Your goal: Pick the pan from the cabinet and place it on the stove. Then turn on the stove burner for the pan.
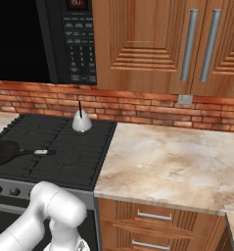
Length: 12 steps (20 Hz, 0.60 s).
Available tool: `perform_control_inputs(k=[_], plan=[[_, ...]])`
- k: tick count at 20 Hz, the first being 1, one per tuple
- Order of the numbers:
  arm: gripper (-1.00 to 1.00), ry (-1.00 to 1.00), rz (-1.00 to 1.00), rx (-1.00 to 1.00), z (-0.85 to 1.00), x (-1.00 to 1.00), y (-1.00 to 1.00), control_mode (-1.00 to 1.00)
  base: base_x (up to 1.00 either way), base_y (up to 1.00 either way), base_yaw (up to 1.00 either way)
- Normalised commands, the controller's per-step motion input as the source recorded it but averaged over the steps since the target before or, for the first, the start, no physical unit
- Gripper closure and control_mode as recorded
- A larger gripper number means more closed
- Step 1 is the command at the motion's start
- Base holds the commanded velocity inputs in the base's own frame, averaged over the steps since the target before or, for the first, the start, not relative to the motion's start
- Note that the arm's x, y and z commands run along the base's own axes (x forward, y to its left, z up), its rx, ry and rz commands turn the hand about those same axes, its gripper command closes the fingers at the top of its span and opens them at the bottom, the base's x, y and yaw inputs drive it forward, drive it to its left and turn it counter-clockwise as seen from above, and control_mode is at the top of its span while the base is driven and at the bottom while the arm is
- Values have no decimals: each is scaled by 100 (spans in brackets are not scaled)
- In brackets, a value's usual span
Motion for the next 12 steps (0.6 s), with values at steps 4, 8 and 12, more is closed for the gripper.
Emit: perform_control_inputs(k=[4, 8, 12], plan=[[100, 0, 0, 0, -6, 11, 0, -100, 0, 0, 0], [100, 0, 1, 0, -6, 10, 0, -100, 0, 0, 0], [100, 0, 2, 0, -6, 7, 0, -100, 0, 0, 0]])
